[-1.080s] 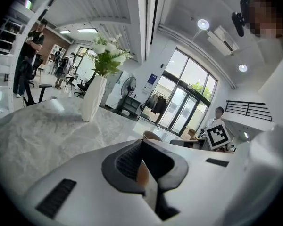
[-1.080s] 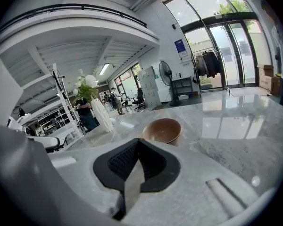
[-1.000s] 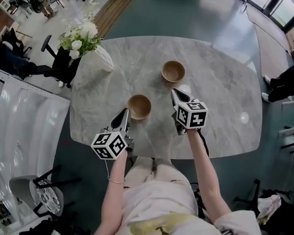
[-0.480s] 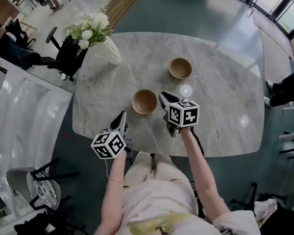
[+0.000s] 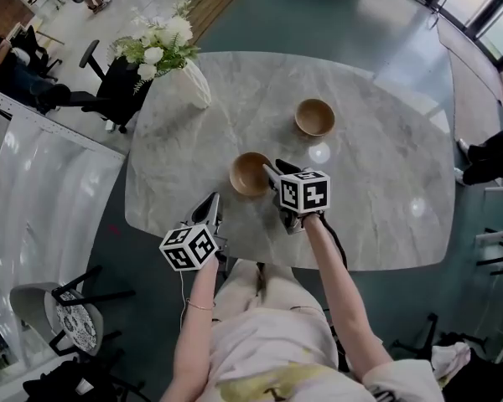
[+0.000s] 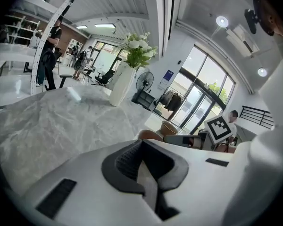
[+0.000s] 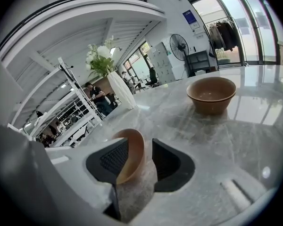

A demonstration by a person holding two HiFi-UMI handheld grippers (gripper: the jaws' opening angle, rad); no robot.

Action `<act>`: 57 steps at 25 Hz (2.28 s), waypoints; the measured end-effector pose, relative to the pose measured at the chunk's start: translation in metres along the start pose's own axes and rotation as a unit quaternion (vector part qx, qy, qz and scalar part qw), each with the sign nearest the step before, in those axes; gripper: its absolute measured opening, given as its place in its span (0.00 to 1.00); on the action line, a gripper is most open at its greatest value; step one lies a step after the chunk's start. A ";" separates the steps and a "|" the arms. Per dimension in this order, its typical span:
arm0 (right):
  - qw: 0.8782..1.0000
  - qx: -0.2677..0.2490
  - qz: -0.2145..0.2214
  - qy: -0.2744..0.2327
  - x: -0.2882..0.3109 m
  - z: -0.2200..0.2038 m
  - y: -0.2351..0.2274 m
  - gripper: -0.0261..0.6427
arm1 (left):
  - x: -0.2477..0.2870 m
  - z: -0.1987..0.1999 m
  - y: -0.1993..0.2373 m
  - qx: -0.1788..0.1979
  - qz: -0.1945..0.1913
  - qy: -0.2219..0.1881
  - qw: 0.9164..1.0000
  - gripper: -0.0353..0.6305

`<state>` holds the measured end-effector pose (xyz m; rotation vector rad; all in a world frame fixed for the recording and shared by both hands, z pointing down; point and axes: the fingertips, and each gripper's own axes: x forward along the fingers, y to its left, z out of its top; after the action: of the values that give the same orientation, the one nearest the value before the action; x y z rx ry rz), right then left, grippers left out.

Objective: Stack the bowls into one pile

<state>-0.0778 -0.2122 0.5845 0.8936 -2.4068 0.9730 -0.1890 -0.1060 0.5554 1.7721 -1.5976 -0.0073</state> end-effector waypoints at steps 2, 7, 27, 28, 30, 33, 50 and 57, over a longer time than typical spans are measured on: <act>1.000 0.003 0.001 0.008 0.006 -0.002 0.000 0.25 | 0.003 -0.001 0.002 -0.003 0.001 0.003 1.000 0.05; 0.999 0.013 -0.005 0.030 0.017 -0.009 -0.001 0.25 | 0.006 -0.006 0.003 -0.008 0.001 0.012 1.000 0.05; 0.998 0.025 -0.036 0.034 0.020 -0.002 -0.016 0.09 | 0.016 0.007 0.004 -0.009 -0.005 0.005 1.000 0.05; 0.999 0.031 -0.035 0.029 0.018 0.002 -0.017 0.09 | 0.018 0.010 0.003 -0.007 -0.008 0.003 1.000 0.05; 0.999 0.040 -0.030 0.015 0.013 0.011 -0.019 0.09 | 0.022 0.016 -0.002 -0.003 -0.015 0.000 1.000 0.05; 0.998 0.052 -0.030 -0.007 0.006 0.025 -0.025 0.09 | 0.030 0.024 -0.011 0.003 -0.027 -0.002 1.000 0.05; 0.983 0.116 -0.071 -0.123 -0.040 0.100 -0.086 0.09 | 0.093 0.052 -0.074 0.042 -0.100 0.013 0.994 0.05; 0.971 0.147 -0.109 -0.151 -0.055 0.115 -0.119 0.09 | 0.115 0.058 -0.093 0.045 -0.115 0.016 0.992 0.05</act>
<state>0.0302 -0.3392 0.5313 1.4769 -2.3675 1.1996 -0.1102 -0.2393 0.5176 2.0070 -1.3824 -0.0157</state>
